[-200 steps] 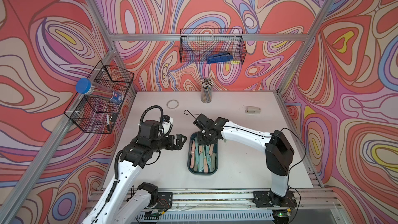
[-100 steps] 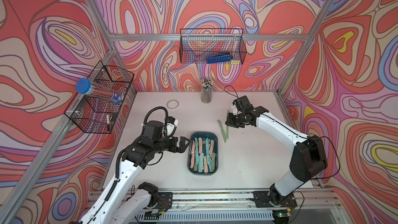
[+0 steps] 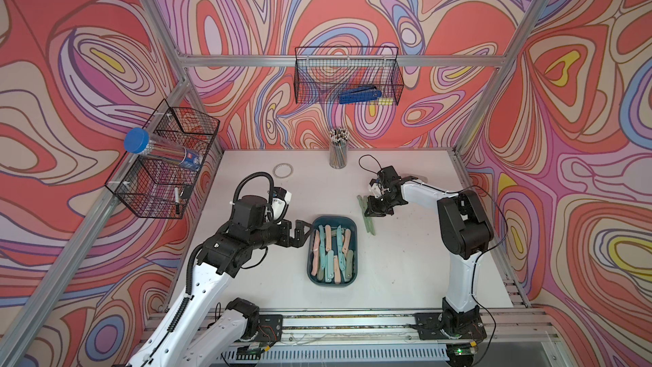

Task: Take the fruit knife out of the storage box
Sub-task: Place the fruit knife at the center of the board.

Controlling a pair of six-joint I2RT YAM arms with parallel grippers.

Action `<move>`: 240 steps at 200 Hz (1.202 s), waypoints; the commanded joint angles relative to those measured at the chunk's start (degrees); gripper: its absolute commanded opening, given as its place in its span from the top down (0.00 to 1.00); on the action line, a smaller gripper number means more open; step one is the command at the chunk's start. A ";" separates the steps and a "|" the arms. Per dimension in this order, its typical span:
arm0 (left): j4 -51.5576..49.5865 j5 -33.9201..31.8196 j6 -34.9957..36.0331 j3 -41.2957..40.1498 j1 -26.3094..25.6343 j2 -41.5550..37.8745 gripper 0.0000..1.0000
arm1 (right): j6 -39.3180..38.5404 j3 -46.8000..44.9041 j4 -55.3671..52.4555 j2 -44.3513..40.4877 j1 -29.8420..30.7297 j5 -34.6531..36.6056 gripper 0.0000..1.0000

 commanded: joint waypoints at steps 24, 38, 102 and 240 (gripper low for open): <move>2.90 -0.53 -0.50 -1.56 -0.31 0.21 0.00 | -1.73 2.07 0.59 1.31 -1.65 -3.53 0.95; 3.76 -0.66 -0.87 -2.49 -0.26 -0.08 0.01 | -1.09 1.63 1.16 1.11 -2.19 -3.91 0.95; 3.90 -1.61 -0.72 -2.50 -0.28 0.01 0.00 | 1.30 0.70 1.61 2.52 -3.41 -2.29 0.90; 3.97 -2.71 -0.72 -2.61 -0.24 -0.60 0.01 | 3.42 -0.64 2.67 2.33 -4.58 -3.10 0.77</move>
